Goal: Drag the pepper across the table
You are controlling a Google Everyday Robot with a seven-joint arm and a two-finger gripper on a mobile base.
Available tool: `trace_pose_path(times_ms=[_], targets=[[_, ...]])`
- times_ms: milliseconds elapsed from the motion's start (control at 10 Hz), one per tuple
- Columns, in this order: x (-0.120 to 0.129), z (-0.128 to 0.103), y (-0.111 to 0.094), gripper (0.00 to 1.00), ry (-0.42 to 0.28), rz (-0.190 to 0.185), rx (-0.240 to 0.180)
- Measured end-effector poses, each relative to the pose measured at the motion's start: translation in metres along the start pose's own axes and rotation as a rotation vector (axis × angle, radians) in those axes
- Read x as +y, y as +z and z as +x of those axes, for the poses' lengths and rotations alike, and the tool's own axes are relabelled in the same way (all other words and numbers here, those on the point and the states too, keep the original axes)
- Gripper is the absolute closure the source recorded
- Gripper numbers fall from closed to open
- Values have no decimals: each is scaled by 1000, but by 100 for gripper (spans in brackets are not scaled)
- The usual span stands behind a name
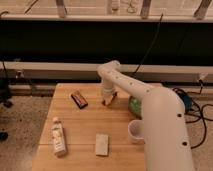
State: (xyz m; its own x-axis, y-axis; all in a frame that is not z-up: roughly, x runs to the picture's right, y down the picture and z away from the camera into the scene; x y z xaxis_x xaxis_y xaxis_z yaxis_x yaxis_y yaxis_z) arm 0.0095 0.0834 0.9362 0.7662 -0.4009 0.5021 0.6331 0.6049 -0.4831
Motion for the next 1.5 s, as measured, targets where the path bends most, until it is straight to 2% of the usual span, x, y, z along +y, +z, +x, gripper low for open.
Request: trace_pose_path(times_ms=[300, 500, 1000, 1200, 1500], targets=[[-1, -13, 0, 100, -22, -9, -3], [6, -9, -1, 100, -28, -12, 1], [6, -23, -3, 100, -59, -9, -3], [11, -20, -4, 100, -61, -12, -1], [12, -27, -4, 100, -83, -12, -4]])
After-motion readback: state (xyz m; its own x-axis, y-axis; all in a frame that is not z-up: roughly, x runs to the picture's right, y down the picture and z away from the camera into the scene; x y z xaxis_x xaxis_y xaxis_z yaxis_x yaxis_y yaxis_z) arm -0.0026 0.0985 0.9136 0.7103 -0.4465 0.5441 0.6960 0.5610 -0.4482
